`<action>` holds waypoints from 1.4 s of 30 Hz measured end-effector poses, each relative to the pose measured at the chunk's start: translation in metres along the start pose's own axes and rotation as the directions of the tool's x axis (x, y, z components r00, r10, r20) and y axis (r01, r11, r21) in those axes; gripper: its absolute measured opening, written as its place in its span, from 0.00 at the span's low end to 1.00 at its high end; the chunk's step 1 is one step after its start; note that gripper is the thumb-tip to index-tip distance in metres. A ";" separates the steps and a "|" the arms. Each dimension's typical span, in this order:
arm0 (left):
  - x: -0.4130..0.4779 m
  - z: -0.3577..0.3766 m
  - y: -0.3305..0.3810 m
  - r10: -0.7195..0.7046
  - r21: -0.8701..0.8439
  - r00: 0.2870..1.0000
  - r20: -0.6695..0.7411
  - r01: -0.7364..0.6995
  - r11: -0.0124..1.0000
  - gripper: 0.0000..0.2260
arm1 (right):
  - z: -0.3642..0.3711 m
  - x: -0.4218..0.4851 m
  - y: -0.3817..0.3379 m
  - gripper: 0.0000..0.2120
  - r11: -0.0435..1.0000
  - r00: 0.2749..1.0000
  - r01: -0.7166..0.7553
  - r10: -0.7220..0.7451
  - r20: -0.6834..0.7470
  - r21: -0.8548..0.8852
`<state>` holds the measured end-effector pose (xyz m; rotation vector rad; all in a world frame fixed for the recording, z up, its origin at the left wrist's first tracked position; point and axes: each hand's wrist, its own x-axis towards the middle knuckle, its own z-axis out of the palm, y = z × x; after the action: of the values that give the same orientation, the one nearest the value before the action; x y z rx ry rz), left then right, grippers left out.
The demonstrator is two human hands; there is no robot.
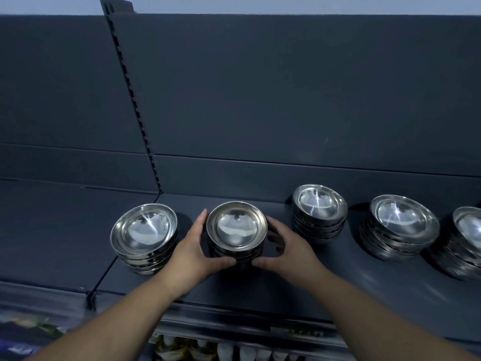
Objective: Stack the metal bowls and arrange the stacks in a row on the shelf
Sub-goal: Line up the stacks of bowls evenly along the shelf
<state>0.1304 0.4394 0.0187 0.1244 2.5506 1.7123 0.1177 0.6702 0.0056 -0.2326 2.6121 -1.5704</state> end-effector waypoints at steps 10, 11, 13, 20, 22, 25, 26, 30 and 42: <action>0.000 0.004 -0.009 0.031 -0.132 0.998 0.052 -0.024 0.991 0.45 | 0.002 -0.001 -0.006 0.40 0.999 0.999 0.022 -0.020 -0.046 0.043; 0.000 0.004 -0.009 0.029 -0.124 0.998 0.053 -0.022 0.992 0.46 | 0.002 -0.001 -0.006 0.40 0.999 0.999 0.020 -0.018 -0.045 0.043; 0.001 0.005 -0.010 0.015 -0.120 0.999 0.052 -0.009 0.993 0.49 | 0.002 -0.001 -0.005 0.42 0.999 0.999 0.008 -0.006 -0.040 0.053; -0.007 0.010 -0.027 -0.077 -0.027 0.997 0.031 0.078 0.997 0.51 | 0.010 -0.007 0.007 0.48 0.996 0.993 -0.085 0.088 0.076 -0.041; -0.008 0.017 -0.030 -0.077 -0.042 0.997 0.026 0.079 0.996 0.47 | 0.013 -0.009 0.010 0.47 0.996 0.993 -0.081 0.083 0.086 -0.028; -0.009 0.020 -0.034 -0.078 -0.077 0.997 0.012 0.079 0.994 0.44 | 0.014 -0.013 0.012 0.43 0.997 0.996 -0.078 0.079 0.043 -0.027; -0.010 0.020 -0.035 -0.075 -0.078 0.997 0.013 0.076 0.994 0.44 | 0.014 -0.015 0.012 0.42 0.997 0.997 -0.077 0.078 0.020 -0.031; -0.016 0.020 -0.037 -0.053 -0.032 0.999 0.015 0.053 0.998 0.43 | 0.014 -0.027 0.015 0.37 0.997 0.996 -0.060 0.058 -0.064 -0.038; -0.021 0.016 -0.033 -0.066 0.004 0.997 0.035 0.066 0.998 0.43 | 0.027 -0.037 0.013 0.34 0.998 0.982 -0.067 0.065 -0.180 -0.006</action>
<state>0.1519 0.4391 -0.0180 0.0690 2.5032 1.6683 0.1568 0.6592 -0.0183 -0.0046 2.7312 -1.6247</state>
